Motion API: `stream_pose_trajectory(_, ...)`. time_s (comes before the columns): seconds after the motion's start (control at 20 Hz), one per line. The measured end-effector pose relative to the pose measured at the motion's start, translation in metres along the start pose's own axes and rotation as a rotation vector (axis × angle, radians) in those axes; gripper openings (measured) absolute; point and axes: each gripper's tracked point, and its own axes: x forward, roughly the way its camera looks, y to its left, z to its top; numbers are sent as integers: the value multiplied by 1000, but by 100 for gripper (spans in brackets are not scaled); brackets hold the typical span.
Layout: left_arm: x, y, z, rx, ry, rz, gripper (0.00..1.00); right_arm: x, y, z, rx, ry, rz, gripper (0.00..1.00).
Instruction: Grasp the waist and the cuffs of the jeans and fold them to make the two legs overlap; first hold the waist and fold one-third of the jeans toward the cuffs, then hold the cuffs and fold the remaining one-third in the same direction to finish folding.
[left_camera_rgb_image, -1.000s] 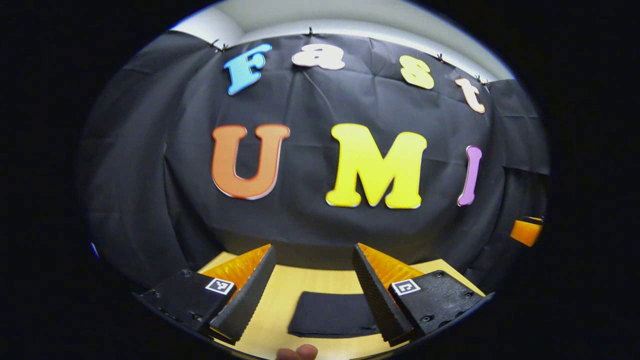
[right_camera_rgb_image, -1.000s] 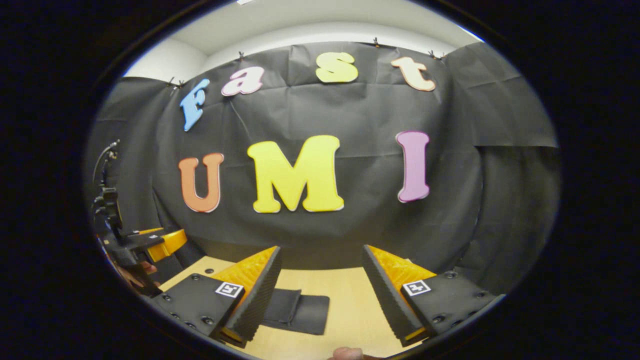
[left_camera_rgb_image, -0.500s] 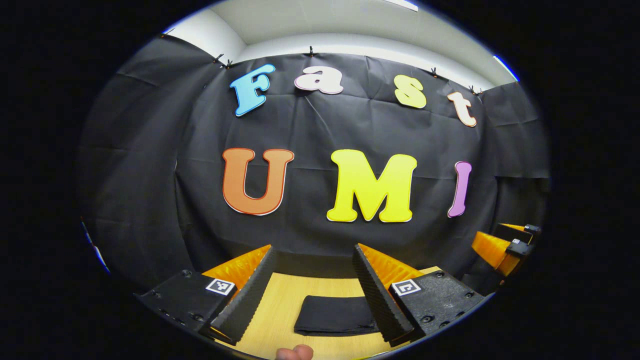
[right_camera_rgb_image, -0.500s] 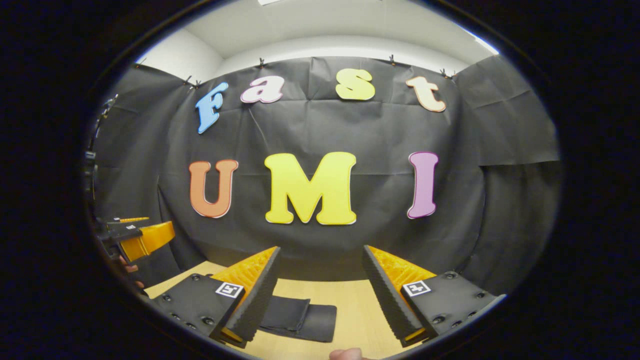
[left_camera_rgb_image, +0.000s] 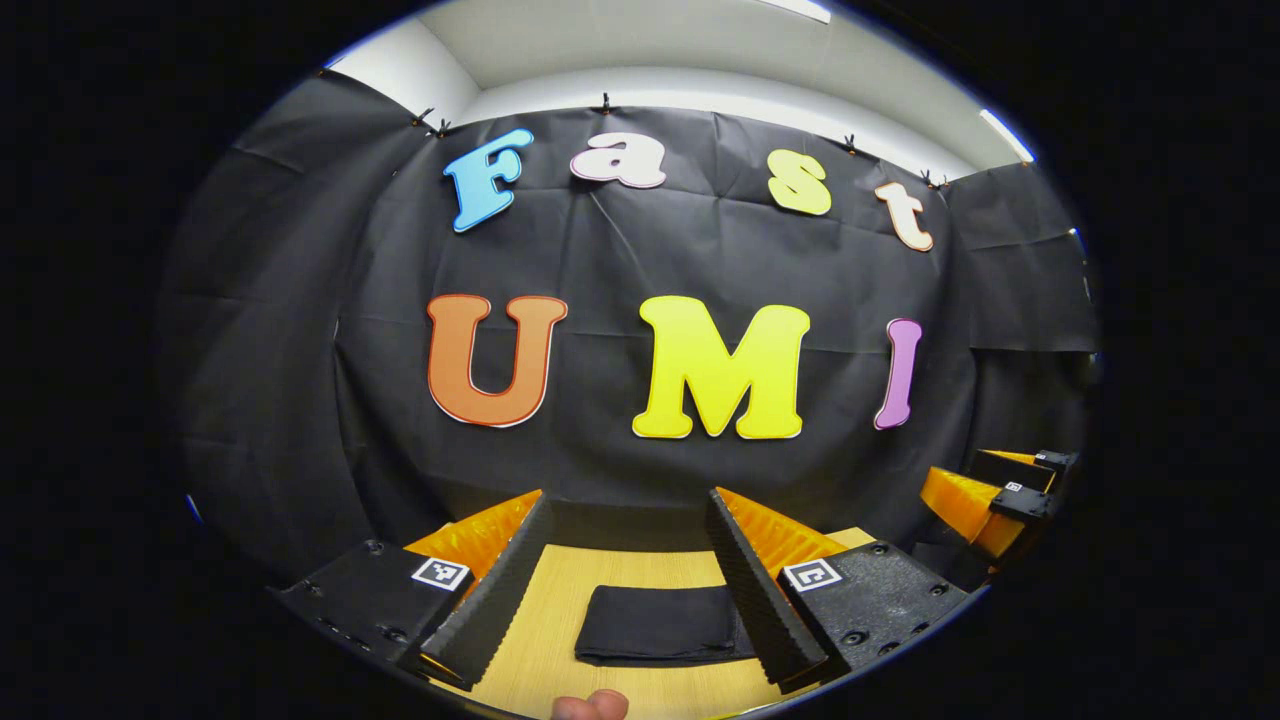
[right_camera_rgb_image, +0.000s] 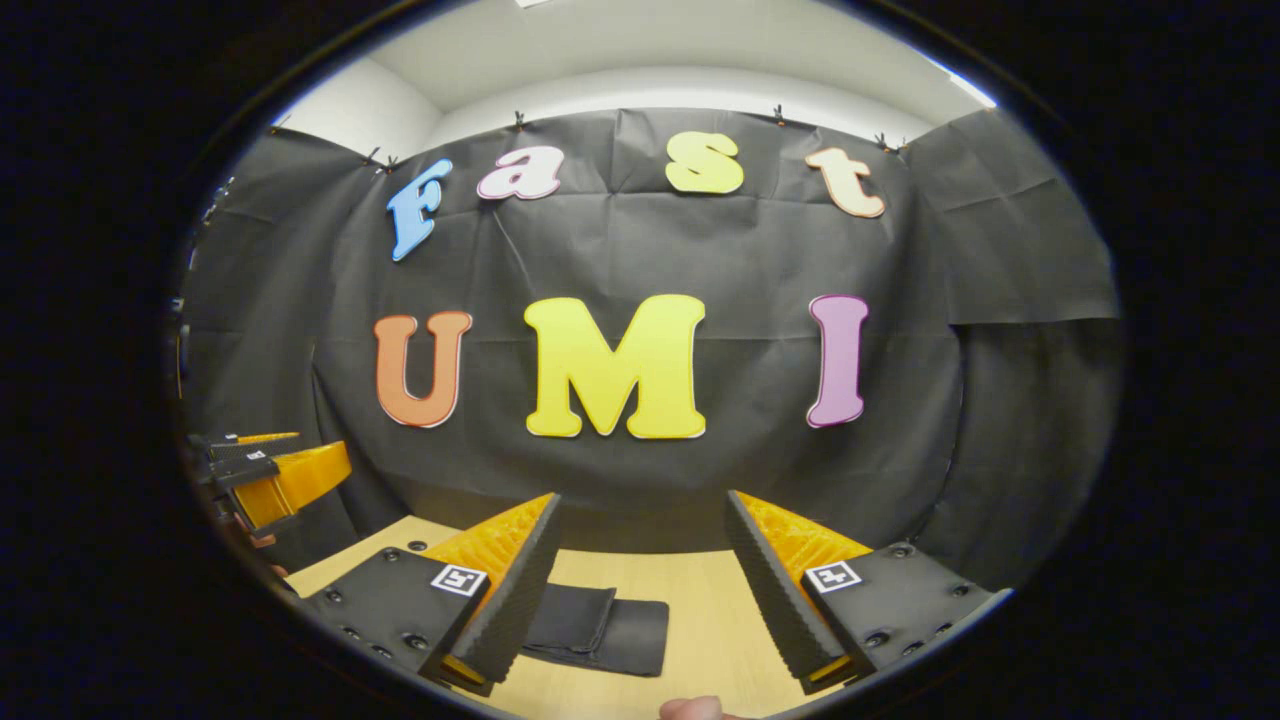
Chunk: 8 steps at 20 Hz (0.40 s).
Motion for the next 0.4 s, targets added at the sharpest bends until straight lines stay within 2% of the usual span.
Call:
stream_pose_trajectory(0.05,-1,-1,0,1,1,-4,100,-1,1,-1,0,2,2,96)
stream_pose_trajectory(0.15,-1,-1,-4,-3,13,-9,98,-2,2,-2,2,6,4,99)
stream_pose_trajectory(0.25,-1,3,-5,-5,18,6,100,-3,2,-4,-1,8,4,95)
stream_pose_trajectory(0.4,-2,4,-2,1,13,15,100,-3,2,-4,-3,5,-1,100)
